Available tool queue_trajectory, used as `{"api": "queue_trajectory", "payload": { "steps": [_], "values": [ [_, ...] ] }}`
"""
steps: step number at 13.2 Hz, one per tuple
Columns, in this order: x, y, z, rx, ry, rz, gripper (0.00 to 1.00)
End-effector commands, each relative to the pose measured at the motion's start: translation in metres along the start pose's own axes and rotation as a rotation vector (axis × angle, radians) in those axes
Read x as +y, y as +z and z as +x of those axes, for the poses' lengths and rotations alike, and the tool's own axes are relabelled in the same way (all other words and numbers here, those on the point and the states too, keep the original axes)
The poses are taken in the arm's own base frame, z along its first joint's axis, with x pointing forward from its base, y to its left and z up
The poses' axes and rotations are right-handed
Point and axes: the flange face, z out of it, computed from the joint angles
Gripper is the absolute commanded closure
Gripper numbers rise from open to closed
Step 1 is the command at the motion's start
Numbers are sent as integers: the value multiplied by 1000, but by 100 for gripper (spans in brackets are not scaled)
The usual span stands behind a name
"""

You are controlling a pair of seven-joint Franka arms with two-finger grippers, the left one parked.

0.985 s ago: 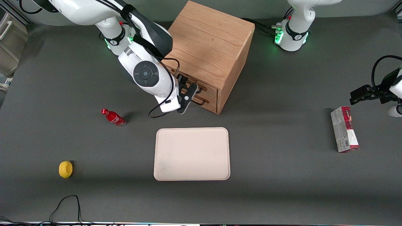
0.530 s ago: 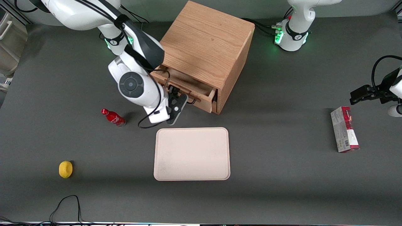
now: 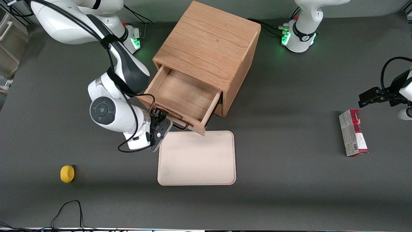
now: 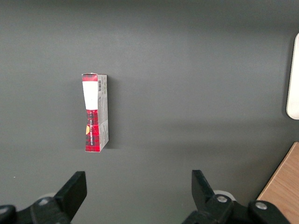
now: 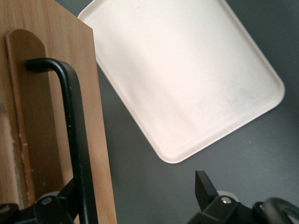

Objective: Open upper drawer
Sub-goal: 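Pull the upper drawer outward by its handle with the right gripper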

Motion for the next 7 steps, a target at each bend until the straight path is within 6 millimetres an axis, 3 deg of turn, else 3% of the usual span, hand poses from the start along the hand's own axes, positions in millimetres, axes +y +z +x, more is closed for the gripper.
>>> {"api": "queue_trajectory", "payload": {
  "steps": [1, 5, 7],
  "values": [
    [28, -6, 0, 18, 12, -20, 0],
    [51, -15, -9, 29, 53, -44, 0],
    [63, -36, -16, 24, 65, -119, 0]
  ]
}}
